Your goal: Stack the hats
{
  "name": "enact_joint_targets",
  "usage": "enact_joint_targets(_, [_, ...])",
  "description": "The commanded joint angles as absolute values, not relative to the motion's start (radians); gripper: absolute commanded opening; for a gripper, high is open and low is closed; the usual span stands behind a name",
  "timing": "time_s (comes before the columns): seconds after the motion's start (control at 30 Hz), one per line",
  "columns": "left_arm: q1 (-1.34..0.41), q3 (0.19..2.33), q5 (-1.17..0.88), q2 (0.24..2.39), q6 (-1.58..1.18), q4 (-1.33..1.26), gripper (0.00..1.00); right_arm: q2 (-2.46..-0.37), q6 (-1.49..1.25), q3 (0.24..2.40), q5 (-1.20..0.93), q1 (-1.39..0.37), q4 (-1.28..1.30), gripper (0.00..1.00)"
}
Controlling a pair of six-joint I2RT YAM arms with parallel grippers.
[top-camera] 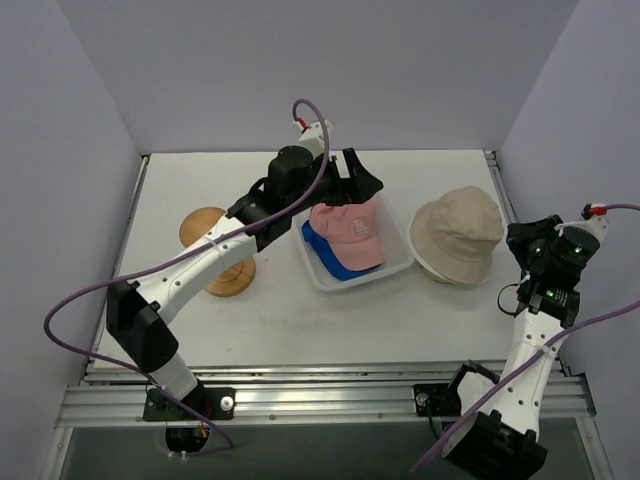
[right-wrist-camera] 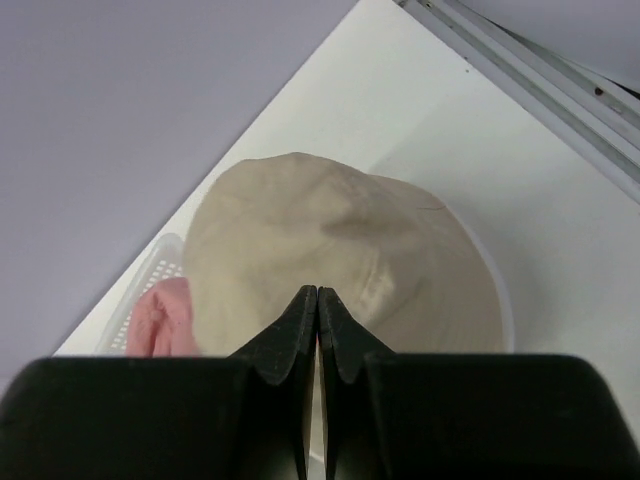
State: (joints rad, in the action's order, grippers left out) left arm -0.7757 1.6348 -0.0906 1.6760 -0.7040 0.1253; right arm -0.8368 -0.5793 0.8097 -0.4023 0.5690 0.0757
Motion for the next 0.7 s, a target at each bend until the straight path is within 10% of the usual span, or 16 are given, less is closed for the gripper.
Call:
enact_joint_targets(0.0, [-0.77,1.553,-0.009,1.562,-0.627,0.204,0.94,-0.793,-0.574,0.905,-0.357,0.511,0.123,0.0])
enact_joint_targets(0.67, [-0.764,1.02,0.173,1.275,-0.492,0.057,0.94,-0.776,-0.42,0.747,-0.304,0.074,0.049,0.0])
